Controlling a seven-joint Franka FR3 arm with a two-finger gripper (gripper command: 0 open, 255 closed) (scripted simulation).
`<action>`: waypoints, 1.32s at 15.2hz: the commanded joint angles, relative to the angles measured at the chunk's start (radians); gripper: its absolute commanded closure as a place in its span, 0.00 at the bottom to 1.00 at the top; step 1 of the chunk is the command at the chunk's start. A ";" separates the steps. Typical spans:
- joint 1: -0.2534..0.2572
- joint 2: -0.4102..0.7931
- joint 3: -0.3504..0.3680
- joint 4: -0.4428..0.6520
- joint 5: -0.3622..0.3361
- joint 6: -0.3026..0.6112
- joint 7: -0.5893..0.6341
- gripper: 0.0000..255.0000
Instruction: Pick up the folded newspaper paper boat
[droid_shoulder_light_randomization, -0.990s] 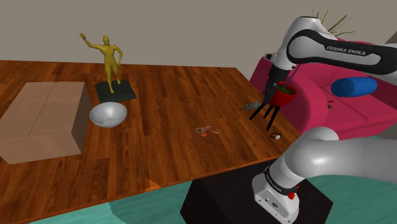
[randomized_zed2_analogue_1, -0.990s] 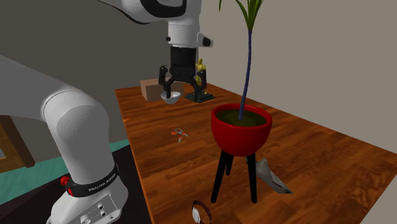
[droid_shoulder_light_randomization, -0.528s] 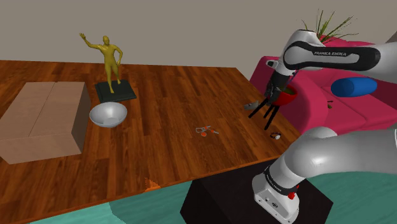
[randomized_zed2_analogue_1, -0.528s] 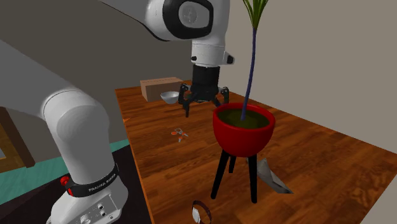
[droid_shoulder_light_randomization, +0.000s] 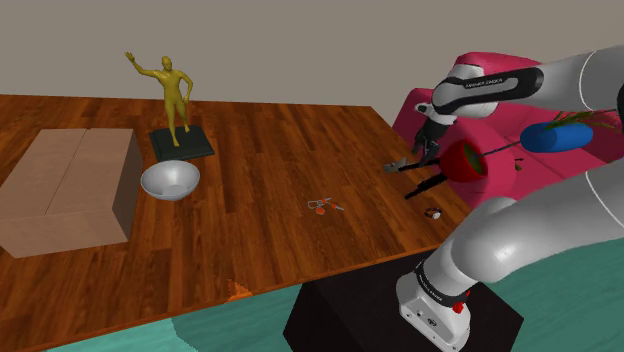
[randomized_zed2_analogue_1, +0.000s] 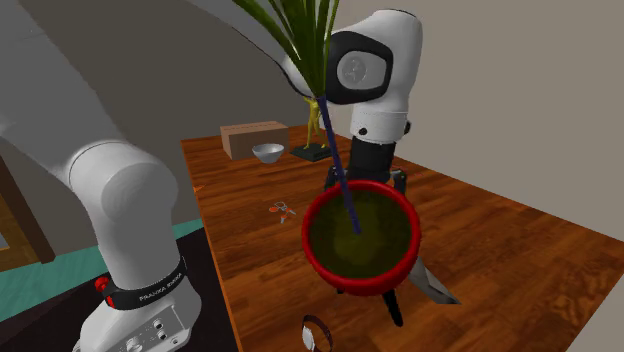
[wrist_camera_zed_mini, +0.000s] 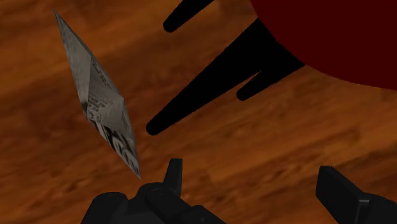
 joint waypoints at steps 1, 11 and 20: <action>0.043 0.095 -0.070 0.048 0.048 0.045 -0.108 0.00; -0.031 0.730 -0.105 0.374 0.633 0.111 -0.788 0.00; -0.106 0.836 -0.024 0.388 0.729 0.177 -0.862 0.00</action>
